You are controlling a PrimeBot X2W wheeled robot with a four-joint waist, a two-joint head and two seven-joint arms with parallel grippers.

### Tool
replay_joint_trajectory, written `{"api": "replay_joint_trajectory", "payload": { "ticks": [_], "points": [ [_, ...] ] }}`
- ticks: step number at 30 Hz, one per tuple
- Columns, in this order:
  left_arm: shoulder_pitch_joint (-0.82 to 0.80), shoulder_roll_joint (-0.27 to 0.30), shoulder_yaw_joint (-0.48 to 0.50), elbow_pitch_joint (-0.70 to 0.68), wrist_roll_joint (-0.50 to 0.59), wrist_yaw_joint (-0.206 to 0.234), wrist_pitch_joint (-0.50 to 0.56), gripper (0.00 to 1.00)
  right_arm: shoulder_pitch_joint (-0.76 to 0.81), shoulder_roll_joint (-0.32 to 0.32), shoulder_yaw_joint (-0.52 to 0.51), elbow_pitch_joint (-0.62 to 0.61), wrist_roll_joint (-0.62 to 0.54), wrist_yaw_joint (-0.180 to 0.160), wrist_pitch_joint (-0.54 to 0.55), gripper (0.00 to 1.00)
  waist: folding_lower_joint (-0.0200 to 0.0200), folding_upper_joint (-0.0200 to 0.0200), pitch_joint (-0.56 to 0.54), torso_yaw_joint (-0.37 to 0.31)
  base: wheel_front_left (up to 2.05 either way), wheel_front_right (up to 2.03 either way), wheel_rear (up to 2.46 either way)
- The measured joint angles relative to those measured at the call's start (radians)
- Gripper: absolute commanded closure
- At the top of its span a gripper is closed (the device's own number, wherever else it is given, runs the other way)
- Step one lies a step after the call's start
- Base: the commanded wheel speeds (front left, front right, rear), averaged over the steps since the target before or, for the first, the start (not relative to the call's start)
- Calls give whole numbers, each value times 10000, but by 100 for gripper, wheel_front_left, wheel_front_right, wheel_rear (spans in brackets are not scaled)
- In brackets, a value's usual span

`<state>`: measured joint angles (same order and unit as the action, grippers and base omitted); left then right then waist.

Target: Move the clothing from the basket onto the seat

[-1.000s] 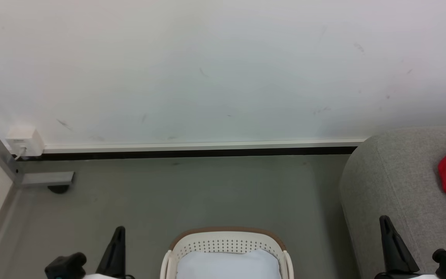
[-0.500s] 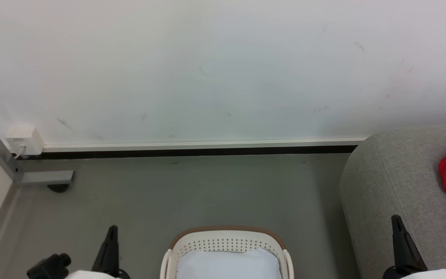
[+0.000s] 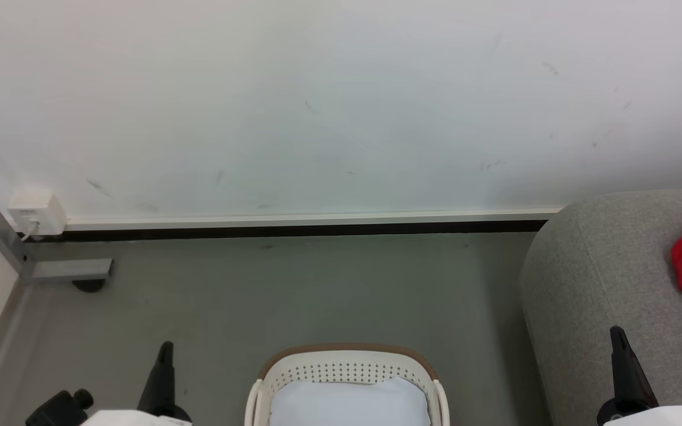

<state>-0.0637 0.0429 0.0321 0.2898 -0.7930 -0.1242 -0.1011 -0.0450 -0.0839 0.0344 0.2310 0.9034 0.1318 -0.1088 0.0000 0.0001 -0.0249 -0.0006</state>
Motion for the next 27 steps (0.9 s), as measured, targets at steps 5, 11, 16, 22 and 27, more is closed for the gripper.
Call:
{"api": "replay_joint_trajectory", "payload": {
  "ticks": [5, 11, 16, 22, 27],
  "points": [
    [-31, 2, 73, -25, -646, 0, 169, 100, -76, 19, -102, 6, 568, 0, 174, 100, 0, 0, 16, 0, 0, 0, 0],
    [-100, 2, 159, -65, -1423, 0, 360, 100, -127, 50, -217, 17, 1214, 0, 376, 100, 0, 0, 35, 1, 0, 0, 0],
    [-113, 4, 211, -84, -1979, 0, 510, 100, -150, 77, -332, 29, 1722, 0, 514, 100, 0, 0, 50, 1, 0, 0, 0],
    [-143, 6, 270, -123, -2661, -2, 708, 100, -169, 104, -433, 44, 2311, 0, 688, 100, 0, 0, 69, 1, 0, 0, 0],
    [-175, 8, 316, -153, -3143, -2, 836, 100, -222, 125, -522, 52, 2801, 0, 830, 100, 0, 0, 84, 2, 0, 0, 0]
  ]
}}
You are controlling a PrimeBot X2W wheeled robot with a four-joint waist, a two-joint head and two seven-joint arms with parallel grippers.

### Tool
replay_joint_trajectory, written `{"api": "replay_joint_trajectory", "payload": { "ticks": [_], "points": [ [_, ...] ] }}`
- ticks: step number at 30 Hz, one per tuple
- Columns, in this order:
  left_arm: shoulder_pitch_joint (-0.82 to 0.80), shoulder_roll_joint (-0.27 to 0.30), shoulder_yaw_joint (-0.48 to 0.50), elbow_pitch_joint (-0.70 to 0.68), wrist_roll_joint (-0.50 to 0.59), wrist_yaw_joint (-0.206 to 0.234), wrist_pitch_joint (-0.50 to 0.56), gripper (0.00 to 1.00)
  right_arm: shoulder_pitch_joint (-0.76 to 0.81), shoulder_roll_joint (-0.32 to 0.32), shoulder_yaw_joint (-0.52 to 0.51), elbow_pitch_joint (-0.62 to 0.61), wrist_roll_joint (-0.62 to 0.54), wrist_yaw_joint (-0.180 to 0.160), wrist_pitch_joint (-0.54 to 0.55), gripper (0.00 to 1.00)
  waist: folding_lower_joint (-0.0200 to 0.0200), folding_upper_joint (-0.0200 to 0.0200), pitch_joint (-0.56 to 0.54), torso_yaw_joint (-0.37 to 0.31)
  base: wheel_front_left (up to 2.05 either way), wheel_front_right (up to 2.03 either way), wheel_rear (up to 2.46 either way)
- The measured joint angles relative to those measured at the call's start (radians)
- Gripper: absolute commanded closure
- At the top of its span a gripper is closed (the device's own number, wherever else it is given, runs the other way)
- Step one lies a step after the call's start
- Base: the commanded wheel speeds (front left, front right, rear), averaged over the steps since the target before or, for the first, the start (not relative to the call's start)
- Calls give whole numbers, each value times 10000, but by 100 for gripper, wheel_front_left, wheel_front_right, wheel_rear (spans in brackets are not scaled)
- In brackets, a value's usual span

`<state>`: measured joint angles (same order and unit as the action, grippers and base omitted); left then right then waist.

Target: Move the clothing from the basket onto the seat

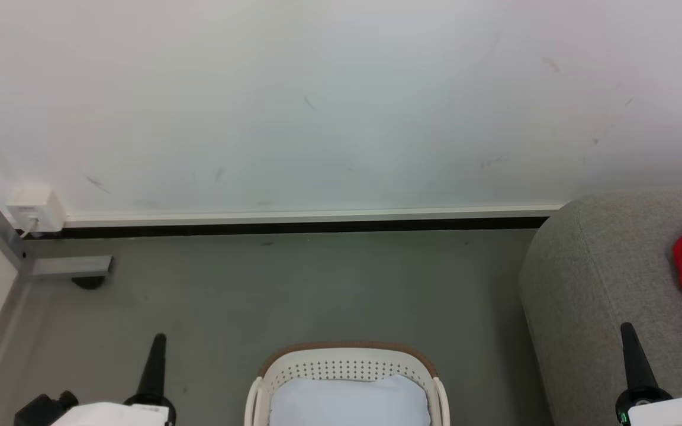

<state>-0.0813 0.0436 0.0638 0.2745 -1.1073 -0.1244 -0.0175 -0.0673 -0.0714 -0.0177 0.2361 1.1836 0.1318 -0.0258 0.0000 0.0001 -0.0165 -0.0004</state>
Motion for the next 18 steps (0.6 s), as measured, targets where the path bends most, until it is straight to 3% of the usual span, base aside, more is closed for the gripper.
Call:
{"api": "replay_joint_trajectory", "payload": {
  "ticks": [18],
  "points": [
    [-60, 4, 182, -94, -1741, -2, 453, 100, -126, 48, -297, 25, 1448, 0, 468, 100, 0, 0, 57, 1, 0, 0, 0]
  ]
}}
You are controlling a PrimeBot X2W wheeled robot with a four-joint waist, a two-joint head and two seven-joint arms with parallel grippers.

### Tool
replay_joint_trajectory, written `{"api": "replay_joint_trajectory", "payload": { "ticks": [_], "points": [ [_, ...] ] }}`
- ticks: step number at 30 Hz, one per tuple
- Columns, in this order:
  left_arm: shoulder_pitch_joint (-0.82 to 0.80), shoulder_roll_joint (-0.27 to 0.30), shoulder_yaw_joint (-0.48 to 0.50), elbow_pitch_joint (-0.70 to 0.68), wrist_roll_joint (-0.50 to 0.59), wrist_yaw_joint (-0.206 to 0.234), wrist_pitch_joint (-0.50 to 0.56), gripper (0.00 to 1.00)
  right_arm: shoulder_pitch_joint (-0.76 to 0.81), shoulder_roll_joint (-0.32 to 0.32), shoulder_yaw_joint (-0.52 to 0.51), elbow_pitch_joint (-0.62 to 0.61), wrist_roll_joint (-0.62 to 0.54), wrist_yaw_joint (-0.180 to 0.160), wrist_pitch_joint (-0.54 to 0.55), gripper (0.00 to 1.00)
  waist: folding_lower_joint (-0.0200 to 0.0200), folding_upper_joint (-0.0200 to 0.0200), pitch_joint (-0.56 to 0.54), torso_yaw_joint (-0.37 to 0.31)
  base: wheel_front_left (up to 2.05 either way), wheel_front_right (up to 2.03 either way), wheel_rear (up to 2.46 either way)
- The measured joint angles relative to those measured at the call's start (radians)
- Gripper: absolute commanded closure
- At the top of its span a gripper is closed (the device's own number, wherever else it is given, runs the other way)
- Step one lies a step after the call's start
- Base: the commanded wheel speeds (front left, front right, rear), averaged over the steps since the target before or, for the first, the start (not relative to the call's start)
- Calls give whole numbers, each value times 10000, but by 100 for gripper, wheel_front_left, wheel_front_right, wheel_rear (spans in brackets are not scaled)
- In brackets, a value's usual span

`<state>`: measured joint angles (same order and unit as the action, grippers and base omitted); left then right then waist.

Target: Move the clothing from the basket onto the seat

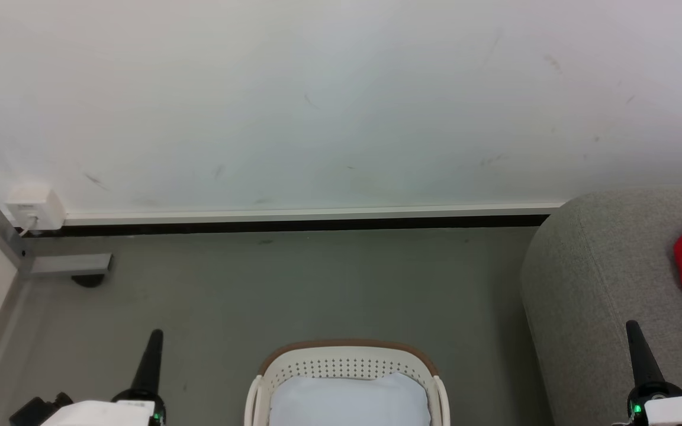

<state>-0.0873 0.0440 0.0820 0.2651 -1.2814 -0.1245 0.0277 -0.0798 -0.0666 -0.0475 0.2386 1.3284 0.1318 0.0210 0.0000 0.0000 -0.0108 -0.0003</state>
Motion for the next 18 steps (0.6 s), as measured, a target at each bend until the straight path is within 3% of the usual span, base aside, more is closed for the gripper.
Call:
{"api": "replay_joint_trajectory", "payload": {
  "ticks": [18],
  "points": [
    [-92, 8, 132, -86, -1446, -15, 378, 100, -112, 44, -265, 23, 1281, 0, 401, 100, 0, 0, 56, 1, 0, 0, 0]
  ]
}}
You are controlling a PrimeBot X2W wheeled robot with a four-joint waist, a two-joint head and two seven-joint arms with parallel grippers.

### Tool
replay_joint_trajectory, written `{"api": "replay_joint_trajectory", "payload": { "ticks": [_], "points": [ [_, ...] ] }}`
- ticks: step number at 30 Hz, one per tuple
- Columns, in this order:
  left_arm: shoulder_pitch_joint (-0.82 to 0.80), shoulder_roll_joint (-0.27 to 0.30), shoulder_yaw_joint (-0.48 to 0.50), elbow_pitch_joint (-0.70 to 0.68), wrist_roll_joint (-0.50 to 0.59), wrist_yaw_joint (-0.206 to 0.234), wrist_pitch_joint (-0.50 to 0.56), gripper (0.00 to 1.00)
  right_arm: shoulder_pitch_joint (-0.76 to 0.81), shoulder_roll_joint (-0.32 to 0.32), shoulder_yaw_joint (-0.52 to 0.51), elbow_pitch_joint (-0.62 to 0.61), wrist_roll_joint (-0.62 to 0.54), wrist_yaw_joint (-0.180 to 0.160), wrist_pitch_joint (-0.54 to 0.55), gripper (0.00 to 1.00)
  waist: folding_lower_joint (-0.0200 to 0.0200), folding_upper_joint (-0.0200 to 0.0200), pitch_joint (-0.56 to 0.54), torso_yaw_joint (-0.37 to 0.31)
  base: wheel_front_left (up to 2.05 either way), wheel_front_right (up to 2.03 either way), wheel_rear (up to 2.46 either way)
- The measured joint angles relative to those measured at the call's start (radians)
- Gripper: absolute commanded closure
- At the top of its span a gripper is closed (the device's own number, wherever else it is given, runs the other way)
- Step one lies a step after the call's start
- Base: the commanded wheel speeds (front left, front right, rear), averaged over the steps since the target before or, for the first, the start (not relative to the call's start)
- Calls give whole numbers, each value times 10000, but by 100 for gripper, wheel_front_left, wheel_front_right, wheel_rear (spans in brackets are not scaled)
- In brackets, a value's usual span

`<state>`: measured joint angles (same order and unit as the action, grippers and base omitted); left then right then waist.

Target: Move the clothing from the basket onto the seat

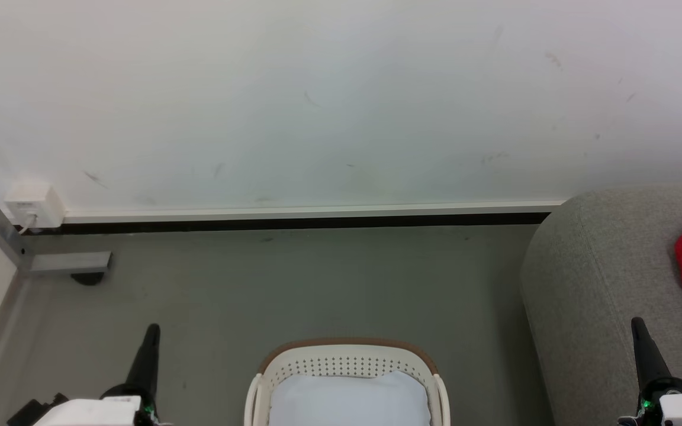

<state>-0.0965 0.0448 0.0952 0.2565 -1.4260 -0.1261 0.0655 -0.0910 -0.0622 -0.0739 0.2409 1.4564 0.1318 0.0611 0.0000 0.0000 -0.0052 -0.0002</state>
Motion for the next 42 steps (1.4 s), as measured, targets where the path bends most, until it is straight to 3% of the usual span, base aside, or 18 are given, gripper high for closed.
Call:
{"api": "replay_joint_trajectory", "payload": {
  "ticks": [25, 42],
  "points": [
    [-78, 15, 182, -84, -1779, -12, 485, 100, -105, 61, -330, 25, 1582, 0, 483, 100, 0, 0, 80, 1, 0, 0, 0],
    [-81, 17, 186, -90, -1795, -13, 487, 100, -110, 77, -345, 27, 1599, 0, 520, 100, 0, 0, 81, 2, 0, 0, 0]
  ]
}}
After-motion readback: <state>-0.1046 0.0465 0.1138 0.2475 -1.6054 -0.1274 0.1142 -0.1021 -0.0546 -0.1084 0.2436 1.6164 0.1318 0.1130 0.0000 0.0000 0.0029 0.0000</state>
